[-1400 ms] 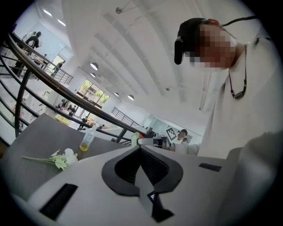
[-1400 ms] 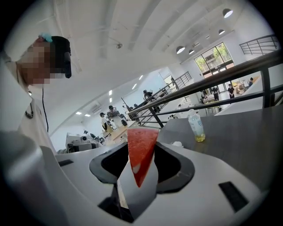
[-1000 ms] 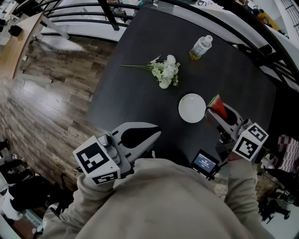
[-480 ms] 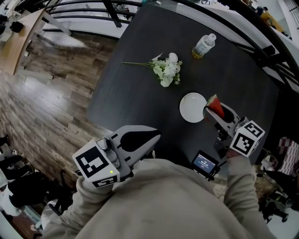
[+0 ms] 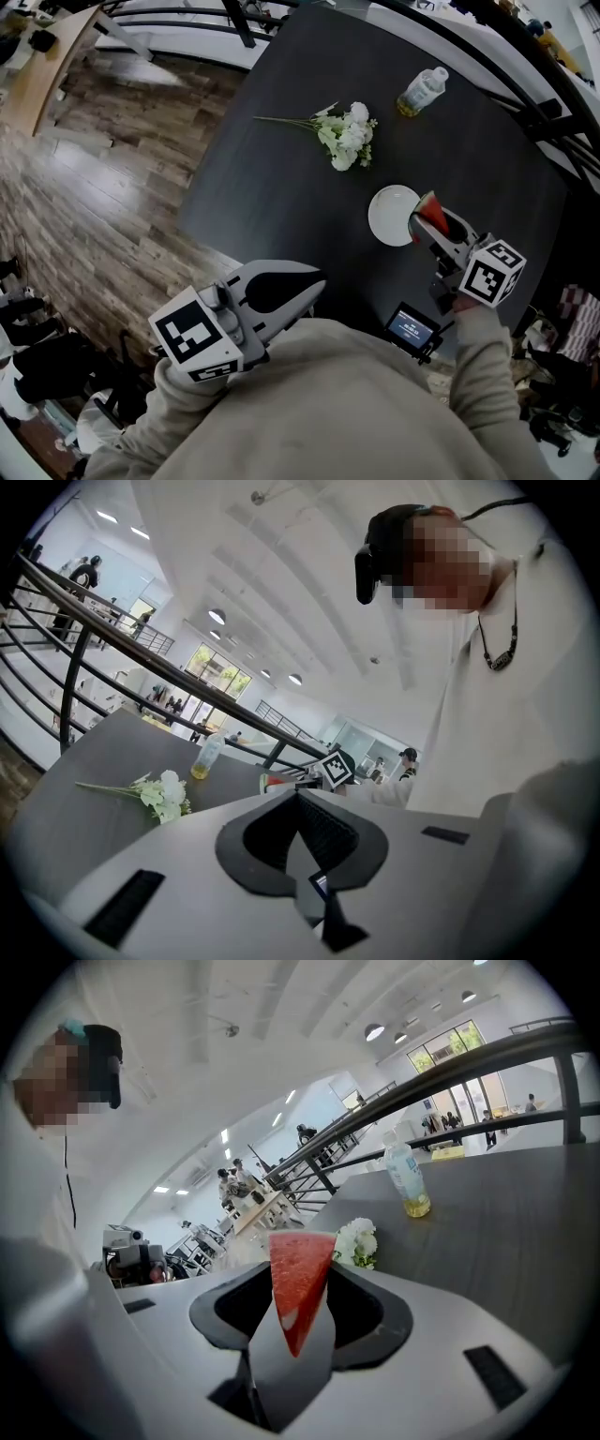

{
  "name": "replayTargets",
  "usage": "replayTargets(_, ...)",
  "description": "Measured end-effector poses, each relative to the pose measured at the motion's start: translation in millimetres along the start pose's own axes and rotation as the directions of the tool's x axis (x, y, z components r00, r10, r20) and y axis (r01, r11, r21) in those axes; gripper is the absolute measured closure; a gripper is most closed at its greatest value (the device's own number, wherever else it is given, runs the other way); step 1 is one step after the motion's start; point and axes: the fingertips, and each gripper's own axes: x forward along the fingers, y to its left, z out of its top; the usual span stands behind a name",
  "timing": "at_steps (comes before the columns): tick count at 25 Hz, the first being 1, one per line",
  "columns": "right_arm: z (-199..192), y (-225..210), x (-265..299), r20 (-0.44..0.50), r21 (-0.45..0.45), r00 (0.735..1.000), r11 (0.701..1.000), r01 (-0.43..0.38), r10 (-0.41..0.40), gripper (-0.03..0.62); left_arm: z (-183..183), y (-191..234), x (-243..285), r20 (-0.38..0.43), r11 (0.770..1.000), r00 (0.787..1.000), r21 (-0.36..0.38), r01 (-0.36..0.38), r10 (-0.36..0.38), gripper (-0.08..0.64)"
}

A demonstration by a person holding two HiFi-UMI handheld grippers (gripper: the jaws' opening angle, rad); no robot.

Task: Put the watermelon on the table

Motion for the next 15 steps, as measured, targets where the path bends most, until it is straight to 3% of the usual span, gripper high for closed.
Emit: replayTargets(15,-31.0,-31.3,29.1,-0.096,0.015,0.995,0.999,0.037,-0.035,0.396,-9.6,3.6,-13.5,0.022,0.999,0.999,-0.030,-0.044,0.045,0.557)
